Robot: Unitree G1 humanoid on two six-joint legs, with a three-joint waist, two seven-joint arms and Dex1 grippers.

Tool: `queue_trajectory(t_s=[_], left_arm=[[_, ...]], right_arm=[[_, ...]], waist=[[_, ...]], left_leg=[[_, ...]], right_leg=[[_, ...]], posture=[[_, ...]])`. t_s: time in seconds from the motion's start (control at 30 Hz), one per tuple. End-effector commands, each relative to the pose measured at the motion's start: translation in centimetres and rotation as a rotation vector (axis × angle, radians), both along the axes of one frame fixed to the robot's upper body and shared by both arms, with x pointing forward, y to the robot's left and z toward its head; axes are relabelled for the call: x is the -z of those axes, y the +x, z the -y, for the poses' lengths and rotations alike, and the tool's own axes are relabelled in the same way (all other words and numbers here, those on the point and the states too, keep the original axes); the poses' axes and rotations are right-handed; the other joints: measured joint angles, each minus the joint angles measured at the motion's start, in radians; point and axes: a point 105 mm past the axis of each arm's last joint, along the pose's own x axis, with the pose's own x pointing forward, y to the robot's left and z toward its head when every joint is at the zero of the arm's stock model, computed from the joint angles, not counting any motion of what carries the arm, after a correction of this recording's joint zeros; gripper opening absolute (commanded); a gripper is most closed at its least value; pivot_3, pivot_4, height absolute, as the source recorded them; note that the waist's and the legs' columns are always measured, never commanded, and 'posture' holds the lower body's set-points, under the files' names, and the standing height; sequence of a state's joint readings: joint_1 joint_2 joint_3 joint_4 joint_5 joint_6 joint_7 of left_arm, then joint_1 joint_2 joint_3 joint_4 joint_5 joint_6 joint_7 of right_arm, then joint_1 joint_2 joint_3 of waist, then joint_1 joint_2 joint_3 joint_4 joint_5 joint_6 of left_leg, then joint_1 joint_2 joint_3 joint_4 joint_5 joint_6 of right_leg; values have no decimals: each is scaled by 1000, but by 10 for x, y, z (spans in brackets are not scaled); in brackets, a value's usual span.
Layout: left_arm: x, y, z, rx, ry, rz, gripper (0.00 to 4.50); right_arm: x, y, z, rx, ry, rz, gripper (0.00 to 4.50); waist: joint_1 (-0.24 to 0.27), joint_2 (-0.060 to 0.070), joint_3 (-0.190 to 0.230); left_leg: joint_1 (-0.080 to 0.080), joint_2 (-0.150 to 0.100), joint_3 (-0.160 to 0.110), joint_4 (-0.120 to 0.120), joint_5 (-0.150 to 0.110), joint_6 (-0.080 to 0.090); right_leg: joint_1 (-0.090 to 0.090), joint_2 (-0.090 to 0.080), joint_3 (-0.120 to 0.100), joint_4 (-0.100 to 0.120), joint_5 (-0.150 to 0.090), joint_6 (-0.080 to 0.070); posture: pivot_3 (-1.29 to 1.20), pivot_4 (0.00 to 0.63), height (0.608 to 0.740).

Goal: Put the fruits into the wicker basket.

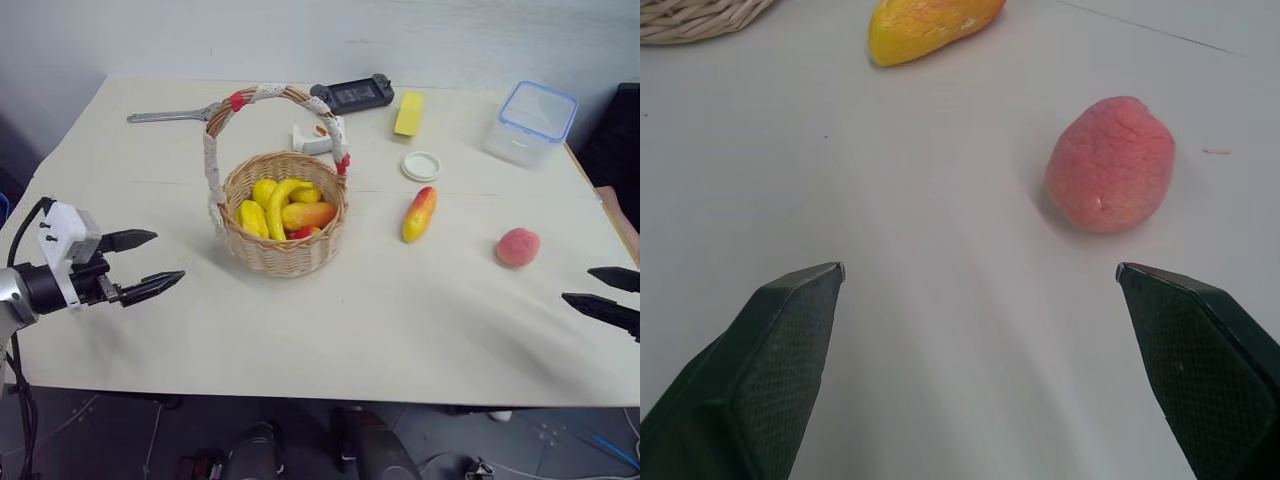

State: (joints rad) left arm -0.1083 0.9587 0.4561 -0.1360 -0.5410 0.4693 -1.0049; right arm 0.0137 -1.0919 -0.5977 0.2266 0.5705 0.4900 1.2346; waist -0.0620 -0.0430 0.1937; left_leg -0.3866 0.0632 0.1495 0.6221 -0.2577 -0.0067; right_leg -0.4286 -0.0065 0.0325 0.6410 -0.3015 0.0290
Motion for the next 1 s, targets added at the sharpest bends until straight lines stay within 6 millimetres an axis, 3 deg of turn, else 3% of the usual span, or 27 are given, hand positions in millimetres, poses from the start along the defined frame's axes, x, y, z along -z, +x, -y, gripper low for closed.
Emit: queue_trajectory(t_s=[0.03, 1.0], left_arm=[[-7, 0, -2, 19, 52, 31, 4500], [-6, 11, -5, -4, 17, 34, 4500]], right_arm=[[-18, -1, 3, 4, -28, 52, 4492], [-16, 0, 2, 56, -65, 99, 4492]], waist=[[0, 0, 0], [4, 0, 0]], left_leg=[[0, 0, 0, 0, 0, 0], [0, 0, 0, 6, 0, 1]], right_leg=[[0, 0, 0, 1, 0, 0], [1, 0, 0, 5, 0, 1]], posture=[[0, 150, 740], [0, 150, 740]])
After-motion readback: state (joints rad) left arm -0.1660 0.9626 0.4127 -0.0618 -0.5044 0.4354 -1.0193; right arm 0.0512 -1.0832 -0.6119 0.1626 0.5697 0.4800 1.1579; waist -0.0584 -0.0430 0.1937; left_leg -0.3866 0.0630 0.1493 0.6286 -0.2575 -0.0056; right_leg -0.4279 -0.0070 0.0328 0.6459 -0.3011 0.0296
